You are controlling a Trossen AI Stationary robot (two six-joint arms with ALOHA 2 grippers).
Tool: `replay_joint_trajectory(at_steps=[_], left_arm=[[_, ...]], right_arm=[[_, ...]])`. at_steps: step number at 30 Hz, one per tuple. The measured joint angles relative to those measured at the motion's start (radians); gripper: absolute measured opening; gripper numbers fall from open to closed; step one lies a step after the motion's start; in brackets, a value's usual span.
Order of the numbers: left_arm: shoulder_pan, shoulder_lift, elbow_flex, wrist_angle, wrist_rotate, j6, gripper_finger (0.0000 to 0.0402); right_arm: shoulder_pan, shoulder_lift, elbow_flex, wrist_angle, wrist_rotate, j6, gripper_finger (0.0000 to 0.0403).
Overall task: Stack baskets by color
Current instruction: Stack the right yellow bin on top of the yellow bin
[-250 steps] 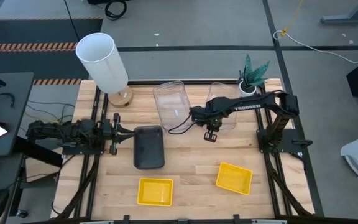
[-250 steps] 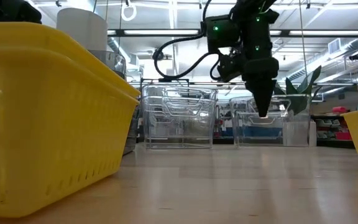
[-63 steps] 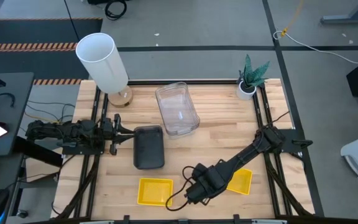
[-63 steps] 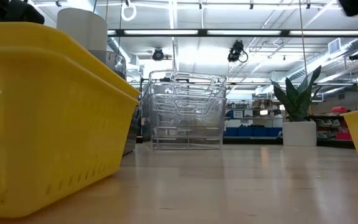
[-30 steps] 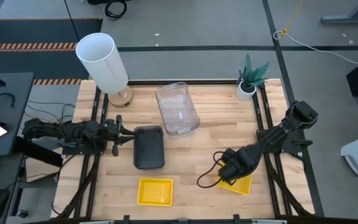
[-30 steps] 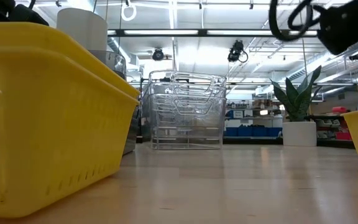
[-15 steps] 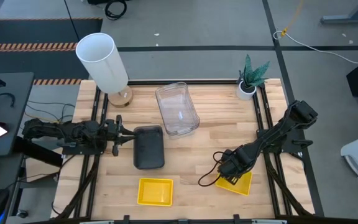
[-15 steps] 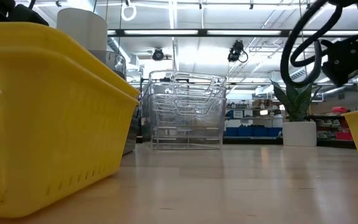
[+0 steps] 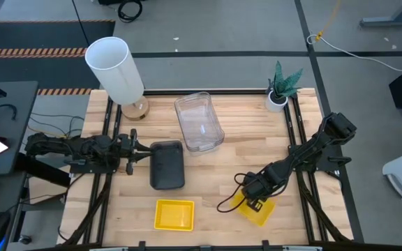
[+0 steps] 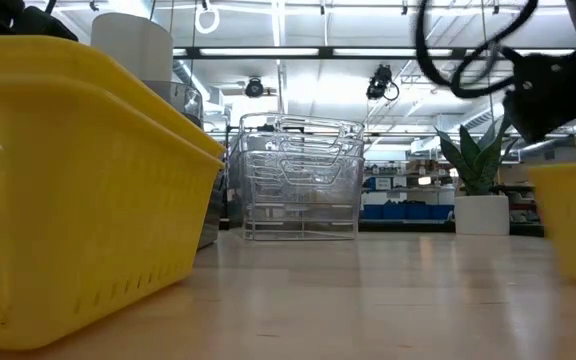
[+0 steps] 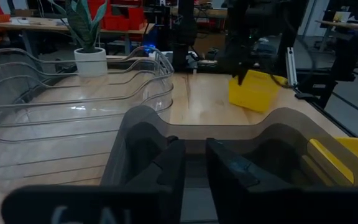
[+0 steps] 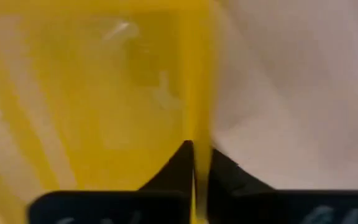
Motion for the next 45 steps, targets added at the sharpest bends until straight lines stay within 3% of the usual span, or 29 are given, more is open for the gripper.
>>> replay_joint_trajectory(at_steps=[3,11,23,28,35,45], left_arm=[[0.000,0.000,0.000,0.000,0.000,0.000,0.0074],[0.000,0.000,0.000,0.000,0.000,0.002,0.0069],[0.000,0.000,0.001,-0.009,0.000,-0.005,0.0071],[-0.001,-0.001,0.081,-0.213,0.008,0.001,0.0067],[-0.001,-0.055,0.068,-0.123,0.183,0.026,0.0066],[-0.005,-0.107,-0.003,0.027,0.209,0.044,0.0047]], right_arm=[[-0.005,0.000,0.002,0.112,0.013,0.042,0.0009],[-0.033,0.073,0.157,0.112,0.110,0.018,0.0006],[-0.098,0.307,0.610,-0.206,0.102,-0.185,0.0003],[-0.108,0.385,0.797,-0.320,0.140,-0.244,0.0003],[-0.121,0.490,1.039,-0.348,0.201,-0.335,0.0003],[-0.150,0.634,1.309,-0.392,0.219,-0.462,0.0003]])
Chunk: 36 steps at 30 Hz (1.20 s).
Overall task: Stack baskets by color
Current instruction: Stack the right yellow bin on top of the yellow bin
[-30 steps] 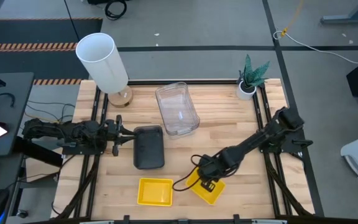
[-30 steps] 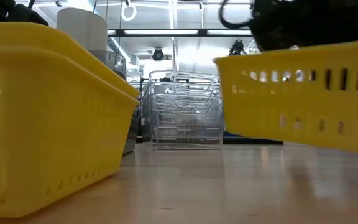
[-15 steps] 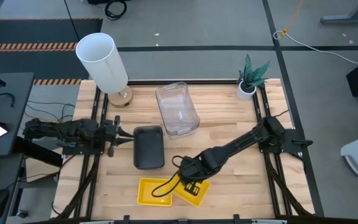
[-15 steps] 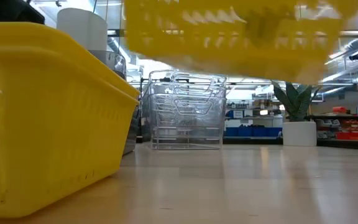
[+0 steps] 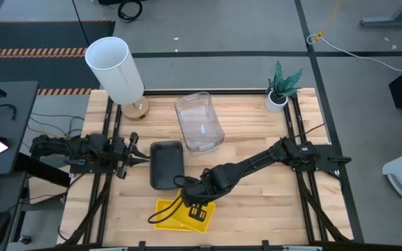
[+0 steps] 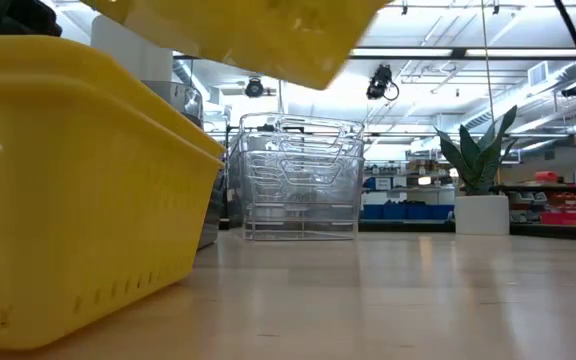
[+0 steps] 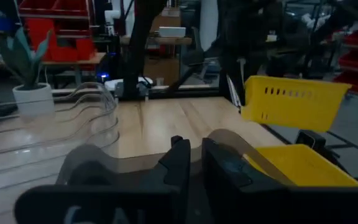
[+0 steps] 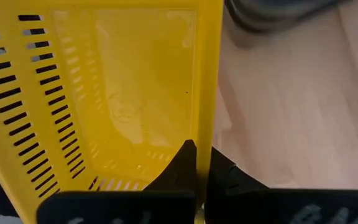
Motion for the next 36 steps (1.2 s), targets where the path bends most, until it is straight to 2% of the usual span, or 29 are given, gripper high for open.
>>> replay_joint_trajectory(at_steps=[7,21,27,36], left_arm=[[-0.007,0.001,-0.001,0.023,-0.037,0.019,0.0037],[-0.007,0.002,0.001,-0.012,-0.040,-0.072,0.0038],[-0.007,0.002,0.002,-0.021,-0.041,-0.100,0.0037],[-0.007,0.002,0.003,-0.022,-0.041,-0.097,0.0038]], right_arm=[[-0.023,0.073,0.140,-0.003,0.016,-0.109,0.0004],[-0.026,0.071,0.111,0.244,0.168,-0.408,0.0004],[-0.021,0.073,-0.009,0.332,0.090,-0.387,0.0004],[-0.005,0.073,-0.040,0.239,0.026,-0.307,0.0004]])
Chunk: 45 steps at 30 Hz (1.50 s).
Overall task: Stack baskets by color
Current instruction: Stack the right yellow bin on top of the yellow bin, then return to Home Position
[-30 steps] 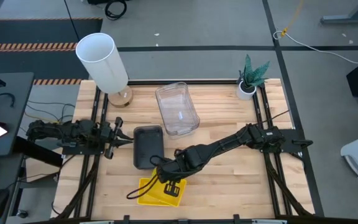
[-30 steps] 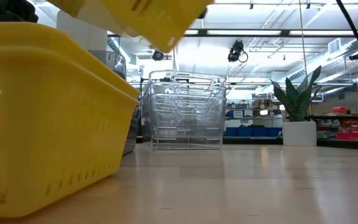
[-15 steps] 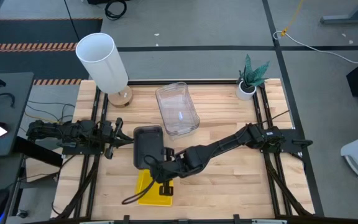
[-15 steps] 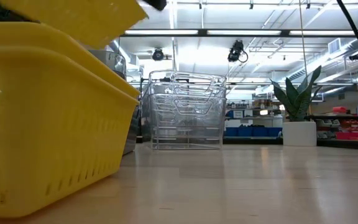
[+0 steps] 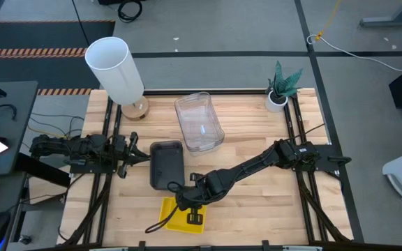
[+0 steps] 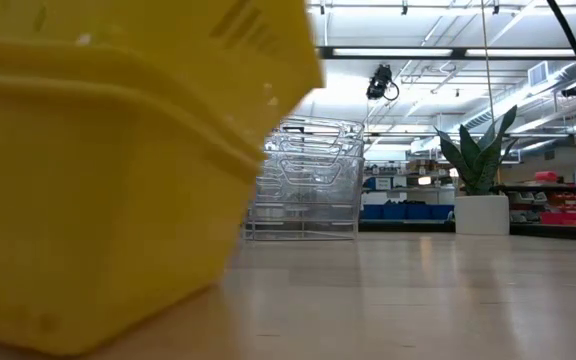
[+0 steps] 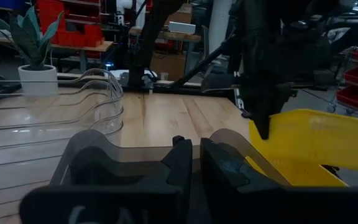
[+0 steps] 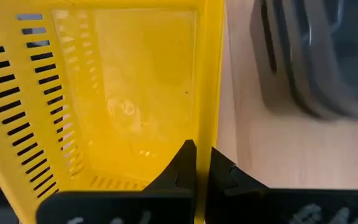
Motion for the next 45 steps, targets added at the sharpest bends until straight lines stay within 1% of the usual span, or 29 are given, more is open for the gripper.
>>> replay_joint_trajectory(at_steps=[7,14,17,21,27,33,35,39,42,45], left_arm=[[0.000,0.000,0.000,0.006,0.001,0.001,0.0039],[0.000,0.000,0.000,0.007,0.002,0.002,0.0040],[0.000,0.000,0.000,0.008,0.002,0.002,0.0037],[0.000,0.000,0.000,0.008,0.002,0.002,0.0035],[0.000,0.000,0.000,0.009,0.002,0.001,0.0044],[0.000,0.000,0.000,0.010,0.002,0.000,0.0043],[0.000,0.000,0.000,0.010,0.007,-0.007,0.0041],[0.000,0.000,0.000,0.012,0.048,-0.008,0.0037],[-0.001,0.000,0.000,0.013,0.068,-0.007,0.0037],[0.000,0.000,0.000,0.013,0.071,-0.010,0.0039]], right_arm=[[0.000,-0.001,0.000,-0.120,-0.071,0.069,0.0004],[-0.008,-0.002,0.000,-0.129,-0.184,0.116,0.0005],[-0.014,-0.002,0.000,-0.138,-0.194,0.136,0.0010],[-0.016,-0.002,0.000,-0.147,-0.170,0.137,0.0031],[-0.019,-0.002,0.000,-0.162,-0.154,0.159,0.0079],[-0.036,-0.016,0.001,-0.185,-0.210,0.168,0.0111],[-0.037,-0.034,0.001,-0.223,-0.190,0.153,0.0114],[-0.035,-0.069,0.001,-0.277,-0.057,0.106,0.0114],[-0.036,-0.095,0.001,-0.302,-0.034,0.100,0.0104],[-0.036,-0.115,0.001,-0.314,0.015,0.076,0.0089]])
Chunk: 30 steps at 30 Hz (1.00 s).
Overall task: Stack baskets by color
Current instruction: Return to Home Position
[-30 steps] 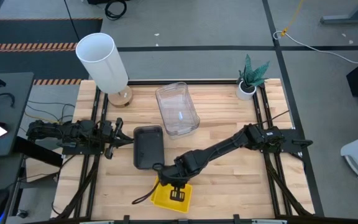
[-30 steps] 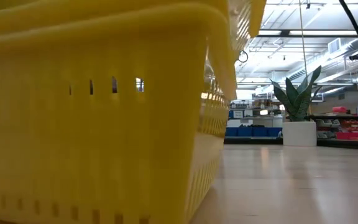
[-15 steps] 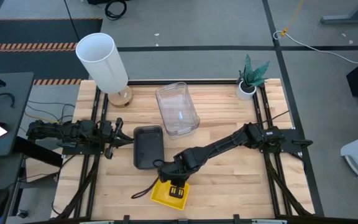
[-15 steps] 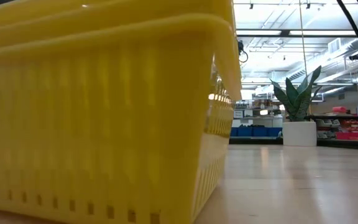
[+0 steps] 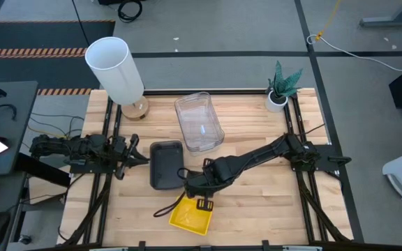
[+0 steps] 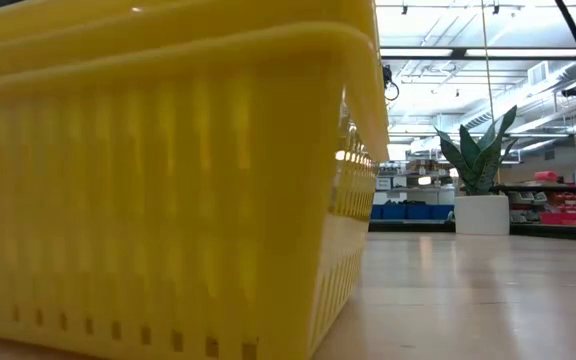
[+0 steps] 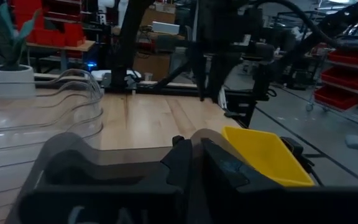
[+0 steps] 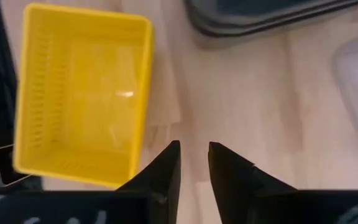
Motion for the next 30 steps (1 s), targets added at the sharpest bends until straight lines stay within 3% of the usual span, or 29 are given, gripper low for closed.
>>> replay_joint_trajectory(at_steps=[4,8,17,30], left_arm=[[0.000,0.000,0.000,0.013,0.031,-0.017,0.0035],[0.000,0.000,0.000,0.018,0.037,-0.017,0.0027],[0.000,0.000,0.000,0.009,0.032,-0.021,0.0027],[0.000,0.000,0.000,0.045,-0.022,0.033,0.0011]], right_arm=[[-0.001,-0.025,-0.025,0.002,0.061,-0.018,0.0068],[-0.013,-0.084,-0.149,0.079,0.085,-0.026,0.0047],[-0.049,-0.401,-0.666,0.573,0.090,-0.049,0.0005],[-0.142,-0.858,-1.282,1.115,0.192,-0.169,0.0006]])
